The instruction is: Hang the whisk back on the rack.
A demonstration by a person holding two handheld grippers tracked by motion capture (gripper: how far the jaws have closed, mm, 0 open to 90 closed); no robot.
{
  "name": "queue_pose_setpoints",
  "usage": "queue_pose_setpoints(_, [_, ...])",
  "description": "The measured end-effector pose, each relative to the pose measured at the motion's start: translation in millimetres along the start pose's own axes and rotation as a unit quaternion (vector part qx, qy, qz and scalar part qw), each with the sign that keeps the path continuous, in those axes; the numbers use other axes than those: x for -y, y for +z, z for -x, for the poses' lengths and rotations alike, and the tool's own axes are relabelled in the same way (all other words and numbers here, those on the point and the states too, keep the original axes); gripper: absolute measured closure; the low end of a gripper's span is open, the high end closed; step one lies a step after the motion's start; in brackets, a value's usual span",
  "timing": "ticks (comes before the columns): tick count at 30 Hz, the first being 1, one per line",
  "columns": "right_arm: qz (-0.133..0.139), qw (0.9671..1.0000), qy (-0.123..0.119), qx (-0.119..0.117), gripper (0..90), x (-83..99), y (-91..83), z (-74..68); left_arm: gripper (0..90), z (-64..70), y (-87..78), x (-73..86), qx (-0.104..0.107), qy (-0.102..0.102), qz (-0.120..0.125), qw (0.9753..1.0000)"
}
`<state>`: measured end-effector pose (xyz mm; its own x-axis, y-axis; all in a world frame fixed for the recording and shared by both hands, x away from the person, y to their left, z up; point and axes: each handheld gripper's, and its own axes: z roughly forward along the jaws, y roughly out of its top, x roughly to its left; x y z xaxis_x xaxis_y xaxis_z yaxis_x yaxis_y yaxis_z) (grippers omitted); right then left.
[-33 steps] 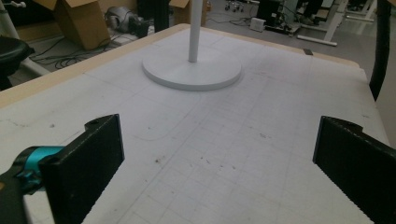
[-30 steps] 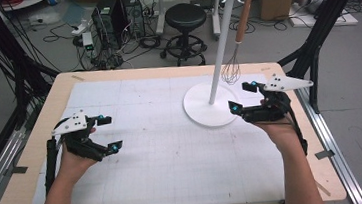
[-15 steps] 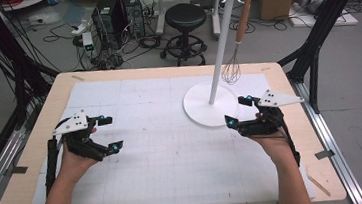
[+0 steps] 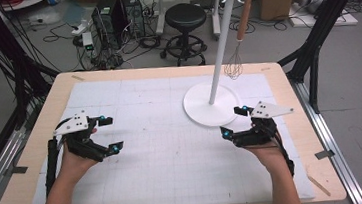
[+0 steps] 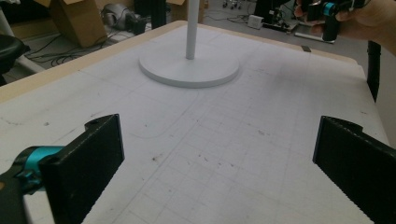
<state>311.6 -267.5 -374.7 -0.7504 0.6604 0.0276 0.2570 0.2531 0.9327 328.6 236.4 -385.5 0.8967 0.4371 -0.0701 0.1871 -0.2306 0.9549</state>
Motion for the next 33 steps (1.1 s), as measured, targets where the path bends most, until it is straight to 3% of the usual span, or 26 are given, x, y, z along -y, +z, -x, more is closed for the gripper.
queue_pose_setpoints(10, [-0.017,0.9996,-0.023,0.004,11.1,0.2,9.0,-12.1,2.5,0.7,-0.4,0.3,0.002,0.001,0.002,1.0])
queue_pose_setpoints(33, [-0.018,0.9997,-0.019,0.001,11.1,2.2,5.9,-11.7,2.5,-0.4,1.7,2.7,-0.001,-0.001,-0.005,1.0])
